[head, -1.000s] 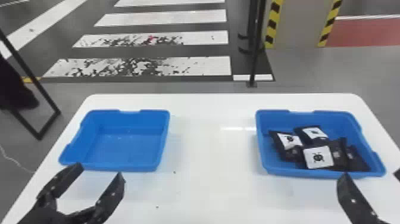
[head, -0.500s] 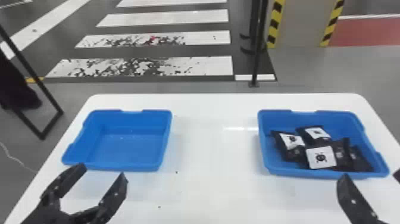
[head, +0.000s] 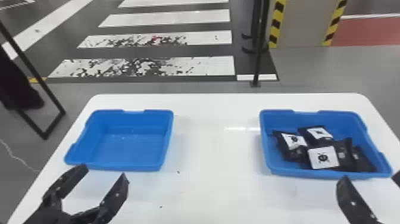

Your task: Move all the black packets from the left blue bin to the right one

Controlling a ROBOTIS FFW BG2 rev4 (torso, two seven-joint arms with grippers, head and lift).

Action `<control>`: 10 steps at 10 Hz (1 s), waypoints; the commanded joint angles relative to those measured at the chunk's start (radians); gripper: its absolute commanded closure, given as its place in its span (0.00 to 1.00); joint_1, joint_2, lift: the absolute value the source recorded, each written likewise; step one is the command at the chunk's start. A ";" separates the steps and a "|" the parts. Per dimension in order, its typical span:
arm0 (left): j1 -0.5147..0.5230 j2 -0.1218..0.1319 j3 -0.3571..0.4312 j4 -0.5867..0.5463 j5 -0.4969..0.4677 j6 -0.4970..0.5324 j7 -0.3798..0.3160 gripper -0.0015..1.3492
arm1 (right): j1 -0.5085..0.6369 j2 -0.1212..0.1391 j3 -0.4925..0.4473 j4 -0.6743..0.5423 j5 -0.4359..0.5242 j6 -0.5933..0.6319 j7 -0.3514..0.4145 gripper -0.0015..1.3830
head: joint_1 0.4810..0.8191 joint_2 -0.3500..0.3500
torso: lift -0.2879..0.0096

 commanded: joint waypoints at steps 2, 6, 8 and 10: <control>0.000 -0.003 0.000 0.000 0.002 0.005 0.000 0.14 | -0.002 -0.002 0.001 0.001 -0.006 0.000 0.000 0.09 | 0.63 0.66 | 0.50; 0.002 -0.003 0.002 0.000 0.004 -0.003 0.000 0.14 | -0.004 -0.005 0.007 0.001 -0.008 0.000 0.000 0.09 | 0.63 0.67 | 0.50; 0.000 -0.003 0.002 0.000 0.004 -0.003 0.000 0.14 | -0.004 -0.005 0.009 0.001 -0.012 0.003 0.000 0.09 | 0.63 0.67 | 0.50; -0.002 -0.003 0.000 0.000 0.004 -0.003 0.000 0.14 | -0.004 -0.007 0.011 0.006 -0.014 0.000 0.000 0.09 | 0.63 0.67 | 0.50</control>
